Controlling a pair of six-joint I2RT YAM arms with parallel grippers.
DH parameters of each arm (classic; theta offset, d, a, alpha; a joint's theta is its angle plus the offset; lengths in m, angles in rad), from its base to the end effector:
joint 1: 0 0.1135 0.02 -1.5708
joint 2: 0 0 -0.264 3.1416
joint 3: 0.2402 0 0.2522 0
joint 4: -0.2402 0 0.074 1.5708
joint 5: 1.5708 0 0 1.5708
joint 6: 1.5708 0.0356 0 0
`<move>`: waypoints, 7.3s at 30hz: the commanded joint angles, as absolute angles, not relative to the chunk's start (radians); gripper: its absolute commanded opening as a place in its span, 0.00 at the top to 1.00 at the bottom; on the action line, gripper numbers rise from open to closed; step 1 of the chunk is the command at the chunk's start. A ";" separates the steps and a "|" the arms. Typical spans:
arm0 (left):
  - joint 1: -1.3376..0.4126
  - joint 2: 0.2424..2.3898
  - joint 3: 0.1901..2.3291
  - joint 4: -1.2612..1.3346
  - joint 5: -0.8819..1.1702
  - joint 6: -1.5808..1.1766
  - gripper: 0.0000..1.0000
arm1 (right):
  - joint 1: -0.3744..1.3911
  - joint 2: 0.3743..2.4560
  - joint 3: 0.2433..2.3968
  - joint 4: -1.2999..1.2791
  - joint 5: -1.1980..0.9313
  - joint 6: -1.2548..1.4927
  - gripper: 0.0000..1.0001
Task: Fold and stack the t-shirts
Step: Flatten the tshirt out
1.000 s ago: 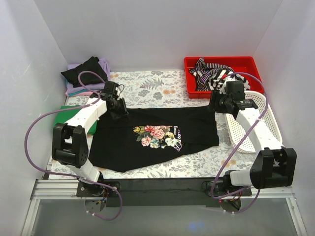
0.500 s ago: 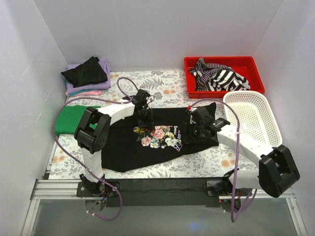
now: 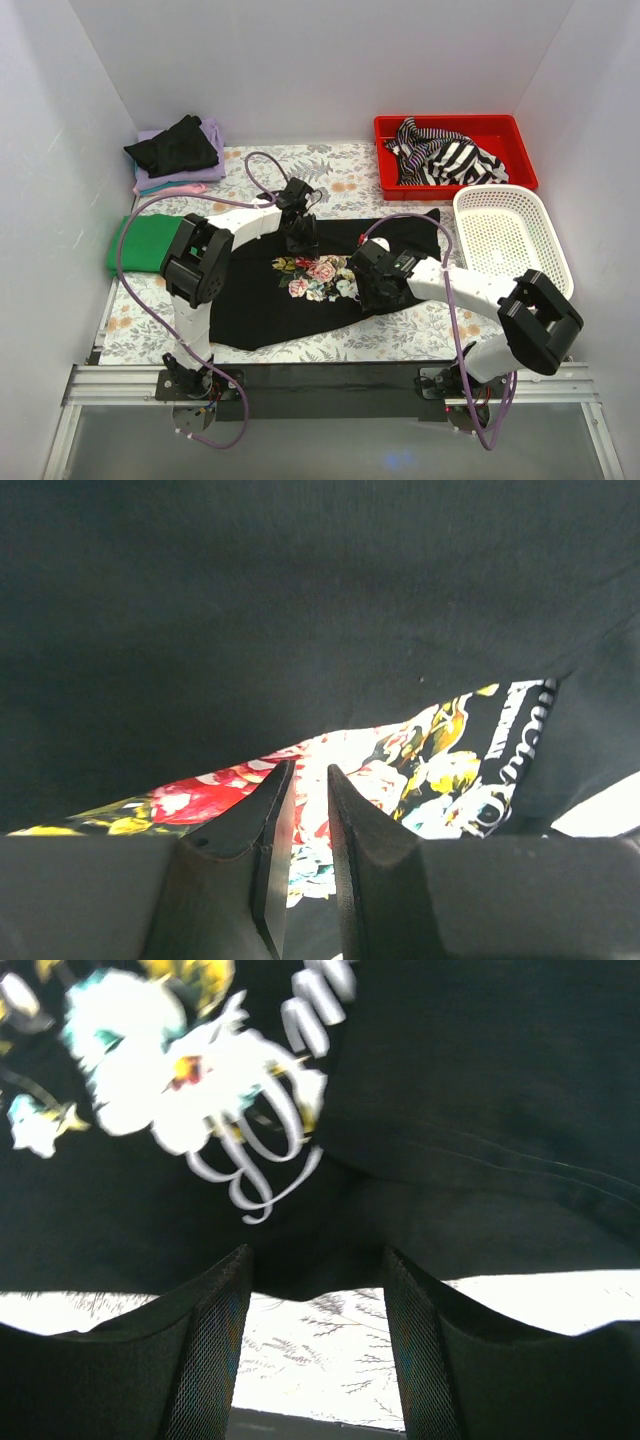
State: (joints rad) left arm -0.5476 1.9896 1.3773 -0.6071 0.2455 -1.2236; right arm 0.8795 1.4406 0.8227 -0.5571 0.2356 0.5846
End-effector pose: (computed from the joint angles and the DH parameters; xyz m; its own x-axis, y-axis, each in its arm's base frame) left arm 0.3367 -0.2155 0.1611 -0.8148 -0.5715 0.0975 -0.5576 0.7266 -0.4013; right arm 0.1735 0.1966 0.1820 -0.8723 -0.2124 -0.4404 -0.2522 0.9671 0.0332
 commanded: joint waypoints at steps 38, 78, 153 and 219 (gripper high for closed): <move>-0.450 2.198 1.707 -0.644 0.135 -1.186 0.81 | 1.034 1.046 0.708 -0.951 0.518 0.999 0.99; -0.092 1.985 1.531 -0.844 -0.009 -1.077 0.75 | 0.201 1.575 1.029 -0.440 0.285 0.268 0.02; -0.028 1.658 1.584 -0.834 0.106 -1.114 1.00 | 0.209 1.488 1.051 -0.344 -0.038 0.160 0.99; -0.066 0.683 1.953 -1.042 -0.144 -1.261 1.00 | 0.190 0.594 1.674 -0.789 -0.367 0.090 0.99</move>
